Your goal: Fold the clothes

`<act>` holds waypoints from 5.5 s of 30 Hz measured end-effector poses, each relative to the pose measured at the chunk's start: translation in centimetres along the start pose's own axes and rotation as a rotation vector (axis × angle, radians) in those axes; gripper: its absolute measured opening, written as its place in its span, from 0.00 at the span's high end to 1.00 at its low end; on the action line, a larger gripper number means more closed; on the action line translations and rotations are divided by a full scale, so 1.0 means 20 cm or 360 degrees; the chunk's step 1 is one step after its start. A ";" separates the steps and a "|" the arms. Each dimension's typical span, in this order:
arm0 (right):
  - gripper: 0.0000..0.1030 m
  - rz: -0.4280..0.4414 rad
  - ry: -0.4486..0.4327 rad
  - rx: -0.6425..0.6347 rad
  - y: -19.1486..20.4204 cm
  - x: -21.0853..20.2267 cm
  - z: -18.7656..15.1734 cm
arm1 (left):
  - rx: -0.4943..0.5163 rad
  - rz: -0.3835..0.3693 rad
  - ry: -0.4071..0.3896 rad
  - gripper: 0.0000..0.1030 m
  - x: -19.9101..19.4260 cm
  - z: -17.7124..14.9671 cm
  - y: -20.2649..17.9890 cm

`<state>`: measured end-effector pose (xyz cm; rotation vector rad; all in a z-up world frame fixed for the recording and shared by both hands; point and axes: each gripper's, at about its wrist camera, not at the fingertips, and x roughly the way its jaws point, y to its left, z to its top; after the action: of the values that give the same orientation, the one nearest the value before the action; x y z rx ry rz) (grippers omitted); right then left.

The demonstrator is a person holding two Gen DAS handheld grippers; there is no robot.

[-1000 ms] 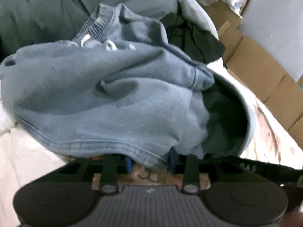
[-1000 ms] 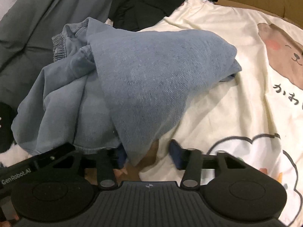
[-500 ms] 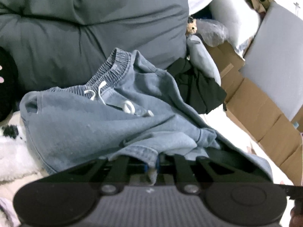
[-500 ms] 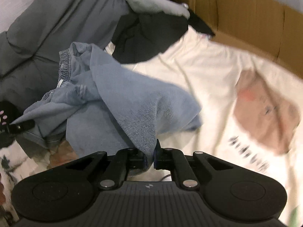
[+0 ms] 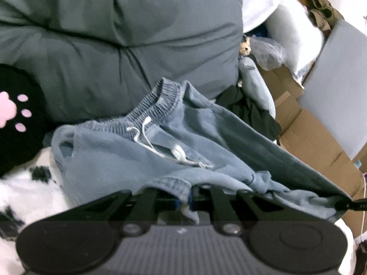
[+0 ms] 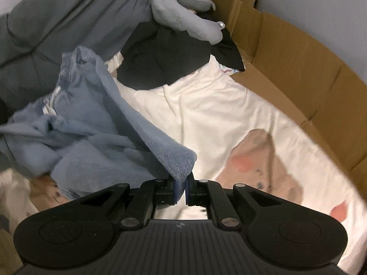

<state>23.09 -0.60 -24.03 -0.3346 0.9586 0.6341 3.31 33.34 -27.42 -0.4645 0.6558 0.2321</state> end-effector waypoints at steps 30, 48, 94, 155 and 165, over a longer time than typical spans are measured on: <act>0.41 -0.0235 0.0043 0.0114 -0.47 0.08 0.01 | 0.0001 0.0117 0.0248 0.57 -0.05 -0.17 0.12; 0.38 0.0335 -0.0016 0.0267 0.22 0.13 -0.48 | 0.0117 0.0250 0.0362 0.49 0.11 -0.34 0.03; 0.91 0.0655 -0.0168 -0.0507 0.76 0.04 -0.19 | 0.0062 -0.0033 0.0047 0.96 -0.28 0.10 -0.19; 0.41 0.0518 0.0056 -0.0108 0.37 0.28 -0.36 | 0.0090 -0.0196 0.0529 0.45 -0.03 -0.38 -0.23; 0.38 0.0527 0.0089 -0.0356 0.59 0.42 -0.51 | 0.0292 -0.0181 0.0602 0.86 0.14 -0.54 -0.38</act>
<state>12.44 6.01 -36.64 -0.3966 1.0077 1.0439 2.29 21.69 -34.11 -0.3696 1.0076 -0.0268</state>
